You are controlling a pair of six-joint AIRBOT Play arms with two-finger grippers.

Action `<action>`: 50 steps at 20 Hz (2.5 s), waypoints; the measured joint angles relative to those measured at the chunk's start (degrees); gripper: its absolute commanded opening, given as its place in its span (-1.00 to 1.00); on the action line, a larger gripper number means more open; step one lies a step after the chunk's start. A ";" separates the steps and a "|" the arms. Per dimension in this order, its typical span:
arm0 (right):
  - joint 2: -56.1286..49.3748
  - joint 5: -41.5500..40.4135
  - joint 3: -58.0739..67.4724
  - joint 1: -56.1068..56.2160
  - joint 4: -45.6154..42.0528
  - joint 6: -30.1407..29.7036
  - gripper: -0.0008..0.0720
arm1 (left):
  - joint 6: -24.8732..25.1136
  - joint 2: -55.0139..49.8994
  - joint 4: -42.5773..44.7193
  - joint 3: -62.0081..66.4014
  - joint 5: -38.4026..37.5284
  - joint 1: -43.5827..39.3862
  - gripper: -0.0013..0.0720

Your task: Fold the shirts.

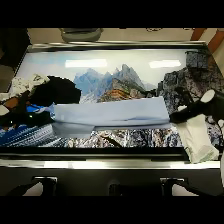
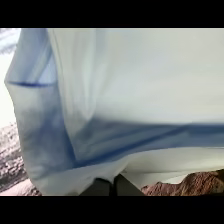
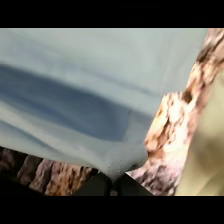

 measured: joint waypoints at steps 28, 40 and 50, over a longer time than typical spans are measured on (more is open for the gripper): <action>-28.68 -0.52 25.05 -4.04 15.39 6.25 0.84 | 0.55 -15.32 -4.13 20.44 0.00 -4.11 0.33; -24.90 7.41 25.05 -1.62 19.69 4.04 -0.84 | 0.63 -12.68 -9.29 18.58 9.22 -19.54 -0.88; 0.07 19.82 25.07 -1.49 21.55 7.15 -0.83 | 1.62 -32.48 -35.98 21.18 23.41 -40.44 -0.88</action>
